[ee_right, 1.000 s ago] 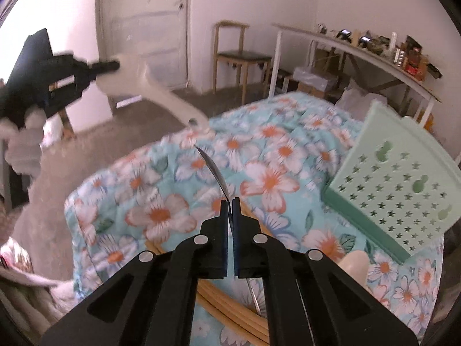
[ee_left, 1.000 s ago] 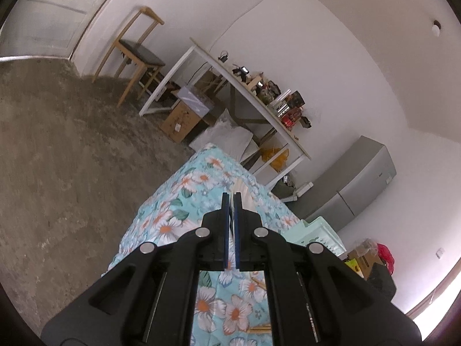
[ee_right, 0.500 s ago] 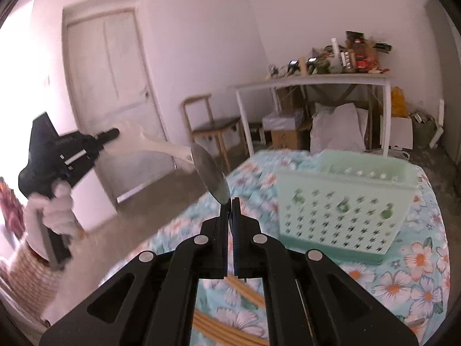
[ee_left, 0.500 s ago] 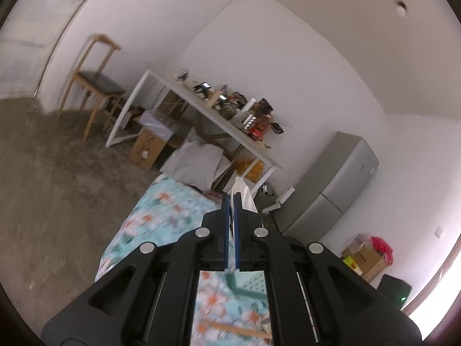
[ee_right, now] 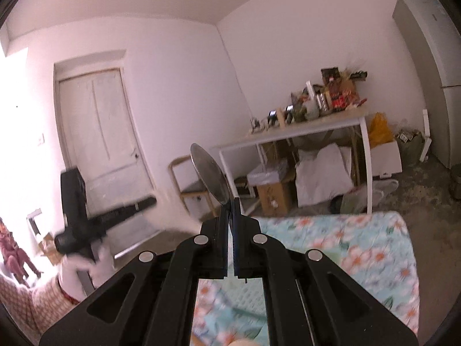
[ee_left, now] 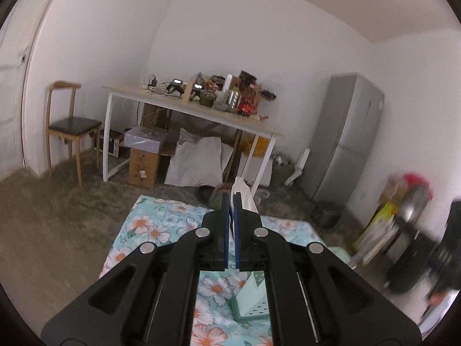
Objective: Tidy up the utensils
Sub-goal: 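Carry the spoon with the right tool while the left tool lowers the paddle into the green holder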
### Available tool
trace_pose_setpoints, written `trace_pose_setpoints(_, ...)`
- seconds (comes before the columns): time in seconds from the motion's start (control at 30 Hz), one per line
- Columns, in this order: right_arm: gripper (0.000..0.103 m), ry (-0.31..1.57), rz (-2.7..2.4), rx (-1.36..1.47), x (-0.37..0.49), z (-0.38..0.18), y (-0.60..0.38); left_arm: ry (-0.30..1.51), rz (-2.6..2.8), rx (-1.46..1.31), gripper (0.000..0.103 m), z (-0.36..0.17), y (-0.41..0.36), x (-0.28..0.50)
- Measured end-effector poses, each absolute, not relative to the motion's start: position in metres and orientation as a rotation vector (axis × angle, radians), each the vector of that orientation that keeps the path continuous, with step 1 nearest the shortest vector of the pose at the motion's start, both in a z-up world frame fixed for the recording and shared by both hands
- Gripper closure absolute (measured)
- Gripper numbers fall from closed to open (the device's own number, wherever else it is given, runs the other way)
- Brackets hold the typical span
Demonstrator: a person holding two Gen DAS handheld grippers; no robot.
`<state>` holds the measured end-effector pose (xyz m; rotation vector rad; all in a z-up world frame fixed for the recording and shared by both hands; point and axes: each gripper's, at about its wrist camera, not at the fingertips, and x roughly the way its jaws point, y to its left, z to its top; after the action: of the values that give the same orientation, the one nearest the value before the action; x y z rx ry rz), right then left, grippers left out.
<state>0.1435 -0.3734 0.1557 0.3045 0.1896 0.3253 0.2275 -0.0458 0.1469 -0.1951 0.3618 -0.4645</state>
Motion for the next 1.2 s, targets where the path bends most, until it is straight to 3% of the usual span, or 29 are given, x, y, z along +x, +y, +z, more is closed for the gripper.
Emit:
trace_pose_setpoints(0.37,0.101,0.162,0.301,0.347,0.159,0.154,-0.412,0.407,-0.433,0.038,0.101,0.147,-0.103,0.232)
trace_pose_setpoints(0.6,0.1,0.215,0.295,0.376,0.17,0.135,-0.421,0.504,-0.456,0.043,0.1,0.124,-0.12,0.249)
trace_pose_setpoints(0.87,0.101,0.279,0.288,0.412,0.185,0.108,-0.425,0.463,-0.481,-0.051,0.061,0.125,-0.107,0.247)
trace_pose_setpoints(1.07,0.1,0.391,0.268,0.41,0.202,0.079,-0.422,0.443,-0.481,-0.121,0.051,0.116,-0.084,0.228)
trace_pose_setpoints(1.2,0.093,0.447,0.173,0.316,0.2,0.072,-0.415,0.452,-0.485,-0.146,0.047,0.108,-0.071,0.215)
